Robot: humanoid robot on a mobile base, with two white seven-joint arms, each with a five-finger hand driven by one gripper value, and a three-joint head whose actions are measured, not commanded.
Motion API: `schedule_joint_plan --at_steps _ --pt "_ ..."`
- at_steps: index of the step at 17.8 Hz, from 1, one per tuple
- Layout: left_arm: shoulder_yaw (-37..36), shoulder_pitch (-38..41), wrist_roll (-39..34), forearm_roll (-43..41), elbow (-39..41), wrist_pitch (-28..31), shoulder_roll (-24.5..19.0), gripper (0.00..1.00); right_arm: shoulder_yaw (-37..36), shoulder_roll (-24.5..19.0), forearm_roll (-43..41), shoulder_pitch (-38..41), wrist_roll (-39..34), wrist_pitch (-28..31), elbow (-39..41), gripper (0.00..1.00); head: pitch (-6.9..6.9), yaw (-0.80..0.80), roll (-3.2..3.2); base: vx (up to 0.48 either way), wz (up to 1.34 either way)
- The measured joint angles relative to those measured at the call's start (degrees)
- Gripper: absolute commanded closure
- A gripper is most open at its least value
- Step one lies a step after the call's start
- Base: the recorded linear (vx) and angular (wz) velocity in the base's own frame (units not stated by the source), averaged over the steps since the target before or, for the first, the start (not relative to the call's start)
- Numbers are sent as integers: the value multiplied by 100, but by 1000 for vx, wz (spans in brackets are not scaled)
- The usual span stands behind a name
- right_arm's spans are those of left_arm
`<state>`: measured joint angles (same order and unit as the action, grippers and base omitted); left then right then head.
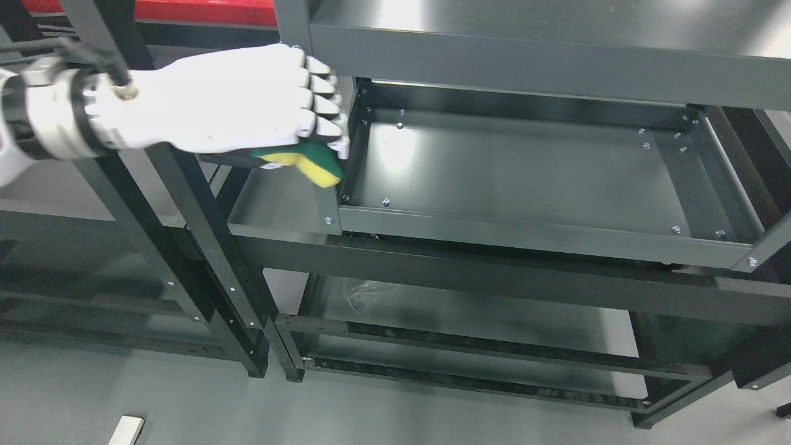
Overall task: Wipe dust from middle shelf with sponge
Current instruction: 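Sweep the sponge back and forth across the middle shelf with the left hand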
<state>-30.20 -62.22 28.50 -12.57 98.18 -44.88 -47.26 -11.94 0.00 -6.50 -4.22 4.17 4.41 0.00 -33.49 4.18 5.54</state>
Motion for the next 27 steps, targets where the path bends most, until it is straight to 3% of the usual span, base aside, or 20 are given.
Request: schedule_joint_plan --at_steps 4,8,19,23,27 --pt "570 350 19 61 103 -15 -346 99 0 0 0 0 0 0 0 0 0 0 0 0 0" --pt "635 159 13 -247 130 -24 -43 99 0 0 0 0 -6 0 0 0 0 0 0 0 0" --pt "-237 -928 -208 -1889 -660 188 2581 99 0 0 0 0 -5 2 0 0 0 0 0 0 0" --pt "-651 -1262 -906 -2183 -1208 522 3263 99 0 0 0 0 0 2 0 0 0 0 0 0 0" --pt "-1243 -1556 -1820 -2089 -1640 1346 3757 99 0 0 0 0 2 2 0 0 0 0 0 0 0"
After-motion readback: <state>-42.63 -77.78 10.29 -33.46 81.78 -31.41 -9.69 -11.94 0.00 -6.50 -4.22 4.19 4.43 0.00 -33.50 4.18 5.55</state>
